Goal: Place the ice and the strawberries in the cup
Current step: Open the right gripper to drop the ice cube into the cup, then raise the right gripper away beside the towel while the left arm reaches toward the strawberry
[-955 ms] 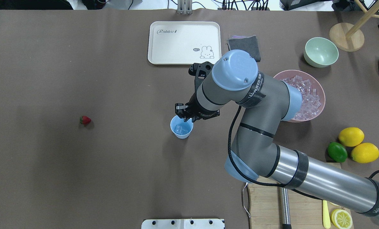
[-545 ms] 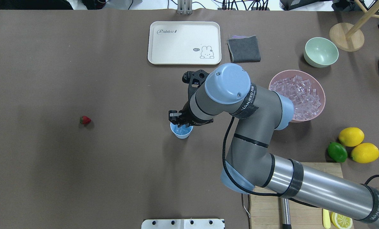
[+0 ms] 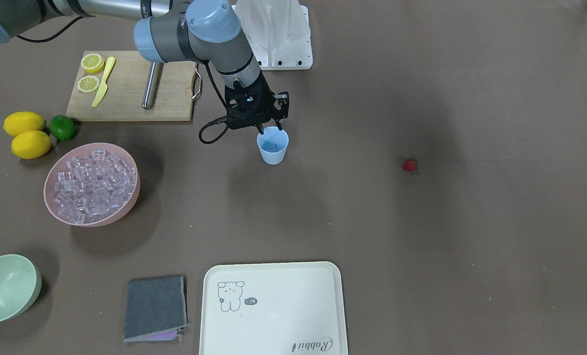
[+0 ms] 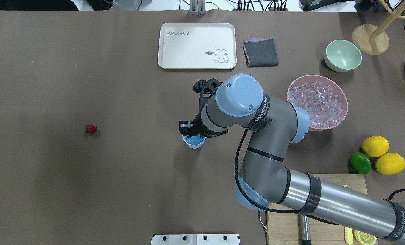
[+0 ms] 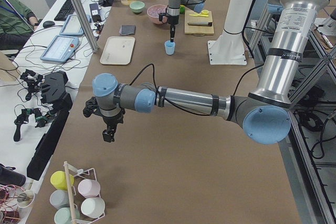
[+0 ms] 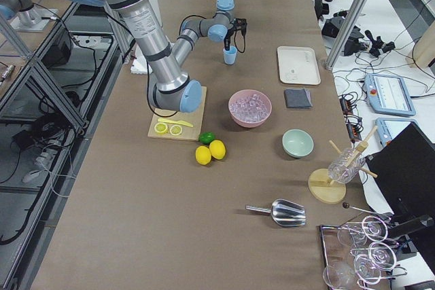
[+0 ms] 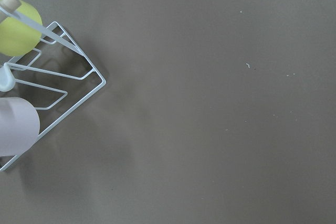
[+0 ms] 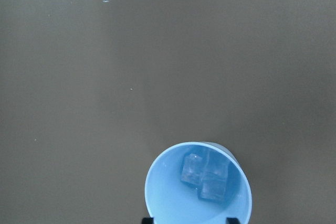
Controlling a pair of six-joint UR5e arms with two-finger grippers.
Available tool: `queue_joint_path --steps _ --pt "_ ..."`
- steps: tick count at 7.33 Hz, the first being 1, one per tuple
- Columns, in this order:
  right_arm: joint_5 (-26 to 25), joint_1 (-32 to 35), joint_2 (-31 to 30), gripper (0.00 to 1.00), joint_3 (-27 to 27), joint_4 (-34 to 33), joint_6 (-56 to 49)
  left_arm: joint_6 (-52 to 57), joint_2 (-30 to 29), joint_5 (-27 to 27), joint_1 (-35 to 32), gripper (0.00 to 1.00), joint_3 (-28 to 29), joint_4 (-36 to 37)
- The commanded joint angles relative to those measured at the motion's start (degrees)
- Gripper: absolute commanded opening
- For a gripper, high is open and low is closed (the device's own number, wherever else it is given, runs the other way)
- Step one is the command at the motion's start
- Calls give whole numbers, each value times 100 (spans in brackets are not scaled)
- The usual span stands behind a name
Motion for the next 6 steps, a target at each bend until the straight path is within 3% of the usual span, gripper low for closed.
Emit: queue_joint_path --steps 1,4,6 --pt "126 158 -7 100 72 -63 37 -7 -71 -31 0 98 -314 0" --pt "547 685 -165 100 72 -63 -59 -68 -221 -4 430 98 -958 -157" --pt "794 1220 -559 100 89 -11 -348 -3301 -369 4 1094 98 -976 -472"
